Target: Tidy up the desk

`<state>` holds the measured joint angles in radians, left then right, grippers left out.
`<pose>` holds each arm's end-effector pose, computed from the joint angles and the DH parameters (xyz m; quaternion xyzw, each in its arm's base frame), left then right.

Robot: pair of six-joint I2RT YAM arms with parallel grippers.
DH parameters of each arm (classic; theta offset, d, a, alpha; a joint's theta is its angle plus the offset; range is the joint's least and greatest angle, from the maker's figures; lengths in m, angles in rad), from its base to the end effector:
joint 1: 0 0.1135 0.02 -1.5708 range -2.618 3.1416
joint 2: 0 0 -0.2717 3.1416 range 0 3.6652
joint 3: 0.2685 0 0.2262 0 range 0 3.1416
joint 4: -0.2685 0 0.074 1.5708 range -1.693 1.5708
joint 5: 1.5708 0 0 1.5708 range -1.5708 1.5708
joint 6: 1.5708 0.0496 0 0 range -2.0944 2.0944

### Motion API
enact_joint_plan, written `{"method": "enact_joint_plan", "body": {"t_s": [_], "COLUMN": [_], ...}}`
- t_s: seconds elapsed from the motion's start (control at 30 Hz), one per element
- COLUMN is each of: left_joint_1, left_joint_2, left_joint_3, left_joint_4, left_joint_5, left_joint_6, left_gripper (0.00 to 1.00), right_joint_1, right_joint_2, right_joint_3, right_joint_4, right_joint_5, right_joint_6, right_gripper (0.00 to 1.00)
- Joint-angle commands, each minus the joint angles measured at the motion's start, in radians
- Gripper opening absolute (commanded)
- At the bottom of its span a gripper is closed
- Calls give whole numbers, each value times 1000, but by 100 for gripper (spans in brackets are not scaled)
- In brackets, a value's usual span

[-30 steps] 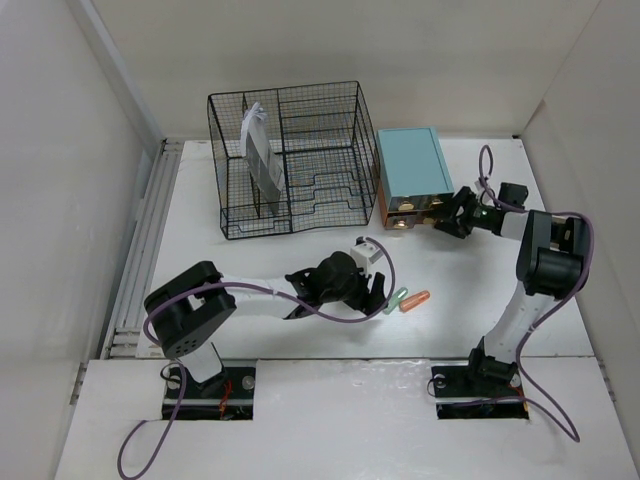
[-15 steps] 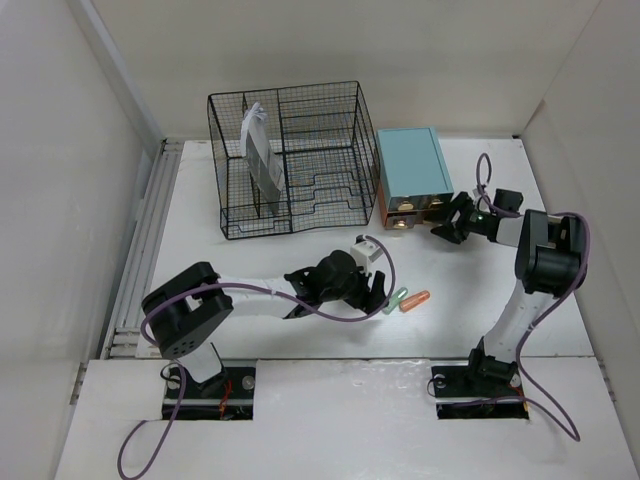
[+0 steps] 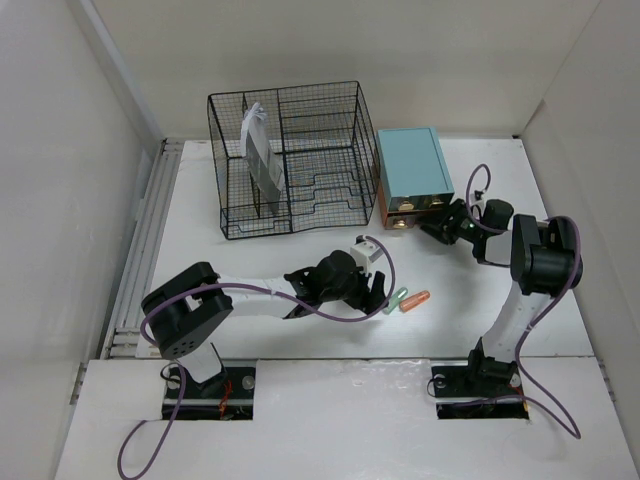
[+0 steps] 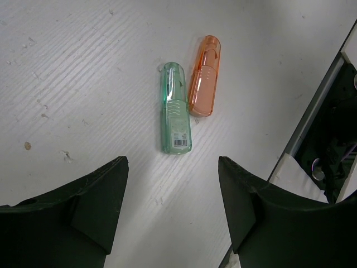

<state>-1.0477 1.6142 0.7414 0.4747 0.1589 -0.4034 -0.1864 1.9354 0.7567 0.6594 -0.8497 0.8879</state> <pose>0.1587 -0.2909 0.2087 0.3046 0.7737 -0.4155 0.3688 0.3492 -0.0280 0.1358 0.2255 0.7829 0.4919 0.3069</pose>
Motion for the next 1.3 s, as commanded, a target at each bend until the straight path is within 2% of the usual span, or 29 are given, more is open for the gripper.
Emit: {"method": "enact_joint_plan", "body": {"t_s": [0.0,0.1,0.37,0.63,0.9,1.27], "left_joint_1": [-5,-5,-5,-5,-5,-5], "left_joint_2": [-46,-46,-66,-76,-76,-76], "left_joint_3": [29,29,29,19,29,29], "left_joint_4": [13,13,13,4,4,4], "left_joint_5": [14,14,14,14,14,14], "left_joint_6": [3,3,3,3,3,3], "left_gripper": [62,61,61,61,61,61], "right_joint_1": [5,5,-31,-61,-61,-61], "right_joint_2": [-49,-58,-98,-139,-90,-29], "right_joint_3": [-33,-42,-60,-82,-48,-3], "right_joint_4": [224,224,169,117,10,9], "right_joint_5": [28,37,57,67,67,77], "right_joint_6": [63,63,34,3,-46,-56], "right_gripper": [47,47,60,60,60,60]}}
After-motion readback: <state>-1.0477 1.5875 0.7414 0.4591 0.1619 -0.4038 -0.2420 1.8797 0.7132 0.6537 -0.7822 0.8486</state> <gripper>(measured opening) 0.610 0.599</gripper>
